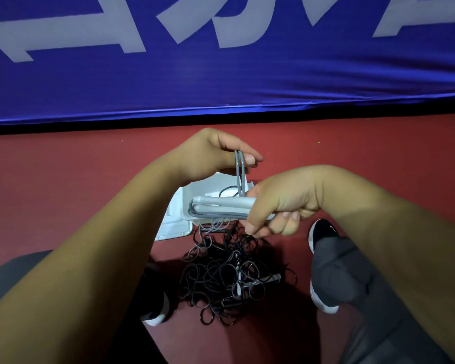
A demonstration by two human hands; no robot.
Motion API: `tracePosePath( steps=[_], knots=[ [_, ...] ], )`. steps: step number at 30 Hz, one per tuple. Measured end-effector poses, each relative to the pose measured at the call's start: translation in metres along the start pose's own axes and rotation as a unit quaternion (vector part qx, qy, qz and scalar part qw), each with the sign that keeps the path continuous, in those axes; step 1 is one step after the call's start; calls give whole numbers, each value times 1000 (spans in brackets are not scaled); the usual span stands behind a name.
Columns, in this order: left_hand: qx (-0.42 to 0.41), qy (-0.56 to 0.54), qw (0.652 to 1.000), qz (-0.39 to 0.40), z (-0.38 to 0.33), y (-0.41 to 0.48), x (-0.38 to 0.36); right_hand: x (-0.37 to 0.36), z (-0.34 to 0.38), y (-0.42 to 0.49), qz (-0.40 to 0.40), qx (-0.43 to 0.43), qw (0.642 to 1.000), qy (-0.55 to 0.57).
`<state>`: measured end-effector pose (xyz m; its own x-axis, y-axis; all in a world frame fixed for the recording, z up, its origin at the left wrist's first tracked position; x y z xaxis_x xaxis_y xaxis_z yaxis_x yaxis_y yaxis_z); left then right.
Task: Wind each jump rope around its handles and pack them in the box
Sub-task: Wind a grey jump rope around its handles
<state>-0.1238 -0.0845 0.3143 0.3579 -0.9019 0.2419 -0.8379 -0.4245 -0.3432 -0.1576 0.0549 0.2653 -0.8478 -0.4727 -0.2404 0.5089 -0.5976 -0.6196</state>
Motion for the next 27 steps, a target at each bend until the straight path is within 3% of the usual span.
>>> tracePosePath(
  steps=[9,16,20,23,27],
  knots=[
    [-61,162,984,-28,-26,-13,-3,37,-9,8,-138,-27,988,-63],
    [-128,387,913,-33,-42,-34,-3,81,-9,9,-294,20,955,-22],
    [-35,486,873,2,-20,-34,-4,104,-6,4,-401,75,913,19],
    [62,415,908,-10,4,-29,2,106,0,1,-420,111,899,52],
    [168,267,948,-48,28,-25,13,88,16,5,-358,160,916,81]
  ],
)
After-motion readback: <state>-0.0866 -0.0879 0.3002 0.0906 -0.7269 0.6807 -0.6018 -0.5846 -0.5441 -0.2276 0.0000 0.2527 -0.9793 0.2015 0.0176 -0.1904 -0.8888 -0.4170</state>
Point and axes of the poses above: each hand's wrist, its own y-axis towards the middle knuckle, its own x-axis out of the back of the hand, z = x × y, the point moved 8 cm from there along y, towards the middle knuckle, and after that the axes turned 10 degrees about x, right-handed, at the moved point
